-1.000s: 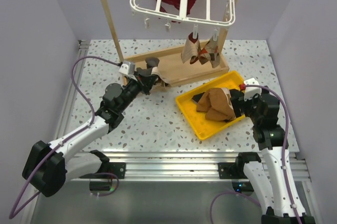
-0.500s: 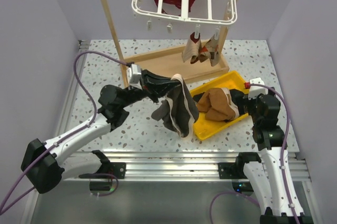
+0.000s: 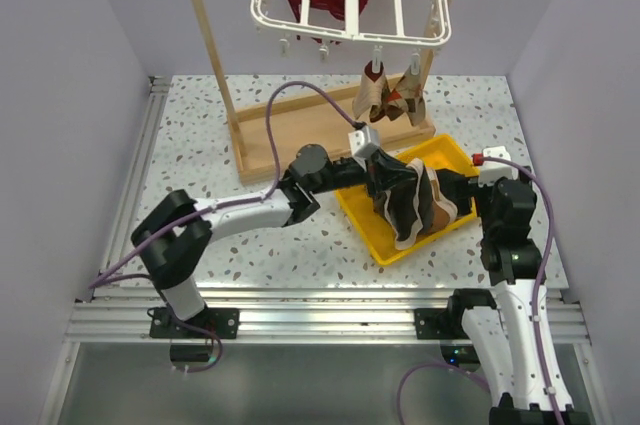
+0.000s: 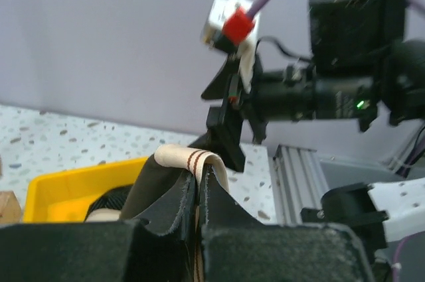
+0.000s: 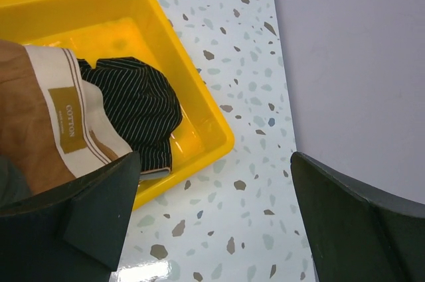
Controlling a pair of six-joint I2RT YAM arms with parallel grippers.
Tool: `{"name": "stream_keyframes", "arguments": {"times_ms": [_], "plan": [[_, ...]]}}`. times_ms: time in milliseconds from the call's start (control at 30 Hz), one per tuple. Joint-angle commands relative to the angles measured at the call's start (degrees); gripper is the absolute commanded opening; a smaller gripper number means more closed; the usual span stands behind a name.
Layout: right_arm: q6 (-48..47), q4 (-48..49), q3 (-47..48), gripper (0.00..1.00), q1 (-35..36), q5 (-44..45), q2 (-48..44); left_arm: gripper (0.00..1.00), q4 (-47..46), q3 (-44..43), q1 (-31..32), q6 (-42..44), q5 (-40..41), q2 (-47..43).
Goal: Remove the underwear clipped to the hanger
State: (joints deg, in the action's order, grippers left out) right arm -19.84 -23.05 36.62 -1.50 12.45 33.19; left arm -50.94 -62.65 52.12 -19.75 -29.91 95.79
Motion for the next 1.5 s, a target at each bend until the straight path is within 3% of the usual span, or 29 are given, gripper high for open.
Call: {"name": "stream_keyframes", "arguments": {"times_ms": [0,200,333,400,433,467,567,733,767,833,1033,1233,1333,1467], "plan": [[1.20,3.27,-0.23,0.99,-0.79,2.75,-1.02,0.00,2.15,-1.78,2.63,9.71,4.06,6.49],[1.55,3.54,-0.41,0.99,-1.14,2.67,-1.11,0.04,0.14,8.14,4.92,12.97,14.34,13.01],[1.64,3.36,-0.24,0.99,-1.14,2.41,-0.93,0.14,-0.21,12.46,5.36,13.42,21.11,14.43],[1.73,3.27,-0.06,0.99,-1.23,2.41,-0.76,0.29,-1.09,14.65,5.97,13.68,24.19,12.42],[1.90,3.27,-0.06,0.99,-1.14,2.58,-0.76,0.29,-1.53,15.45,6.41,14.21,25.50,11.27],[2.17,3.27,-0.06,0.99,-1.23,2.93,-0.67,0.42,-2.14,16.06,6.94,14.99,28.30,8.65],[3.05,2.92,0.29,0.99,-1.14,3.38,-0.32,0.62,0.38,15.81,7.82,17.11,29.82,3.55],[4.10,0.99,1.79,0.99,-1.23,1.35,0.29,0.81,4.26,15.72,7.91,16.85,28.95,-4.89],[4.54,0.64,2.05,0.99,-1.23,1.09,0.73,0.92,6.36,15.81,7.82,16.93,28.86,-7.69],[5.86,-0.67,3.54,0.99,-1.14,0.65,1.61,1.00,9.78,16.33,7.91,17.02,29.82,-12.26],[10.79,-1.90,9.95,0.99,-1.23,6.19,4.69,1.00,18.40,23.44,7.91,19.04,39.38,-29.20],[7.61,-3.94,13.30,0.99,-1.23,5.21,5.13,1.00,37.53,32.85,6.08,14.57,73.27,-53.54],[11.65,-1.83,12.25,0.99,-1.23,9.24,5.74,1.00,47.29,33.04,-2.78,11.84,71.94,-62.61],[18.41,0.28,11.81,0.99,-1.14,15.85,7.06,1.00,55.76,31.63,-18.49,9.21,69.64,-63.89]]}}
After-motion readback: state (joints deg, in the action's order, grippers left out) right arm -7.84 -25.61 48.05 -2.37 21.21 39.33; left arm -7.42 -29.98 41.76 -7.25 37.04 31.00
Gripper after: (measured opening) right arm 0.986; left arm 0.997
